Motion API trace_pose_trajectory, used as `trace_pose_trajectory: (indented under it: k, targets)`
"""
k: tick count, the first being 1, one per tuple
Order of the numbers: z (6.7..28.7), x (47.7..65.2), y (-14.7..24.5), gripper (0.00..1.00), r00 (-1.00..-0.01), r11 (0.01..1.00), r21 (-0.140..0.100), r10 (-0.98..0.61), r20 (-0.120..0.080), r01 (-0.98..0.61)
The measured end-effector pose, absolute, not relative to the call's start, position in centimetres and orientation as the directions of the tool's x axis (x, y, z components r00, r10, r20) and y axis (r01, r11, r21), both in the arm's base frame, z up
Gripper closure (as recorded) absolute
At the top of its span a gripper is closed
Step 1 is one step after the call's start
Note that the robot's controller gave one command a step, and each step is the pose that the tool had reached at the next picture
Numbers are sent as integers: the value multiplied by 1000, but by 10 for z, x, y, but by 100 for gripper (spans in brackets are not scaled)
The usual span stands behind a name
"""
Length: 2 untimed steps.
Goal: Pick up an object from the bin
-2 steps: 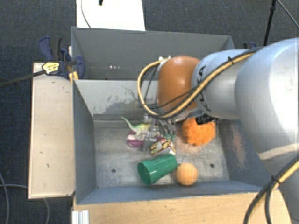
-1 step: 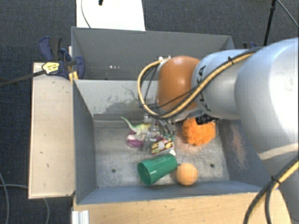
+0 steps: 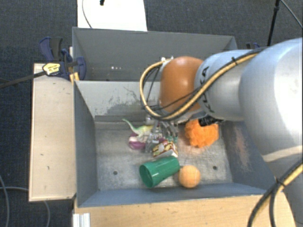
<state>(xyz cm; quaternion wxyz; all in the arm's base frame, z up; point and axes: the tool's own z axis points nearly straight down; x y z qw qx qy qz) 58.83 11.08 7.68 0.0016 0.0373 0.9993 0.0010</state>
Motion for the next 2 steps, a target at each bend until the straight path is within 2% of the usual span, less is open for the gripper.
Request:
trace_pose_trajectory:
  k: [1,2]
  targets:
    - [92,585,110,100,-997,997,-1,75,8,75]
    - [115,586,110,100,-997,997,-1,76,6,76]
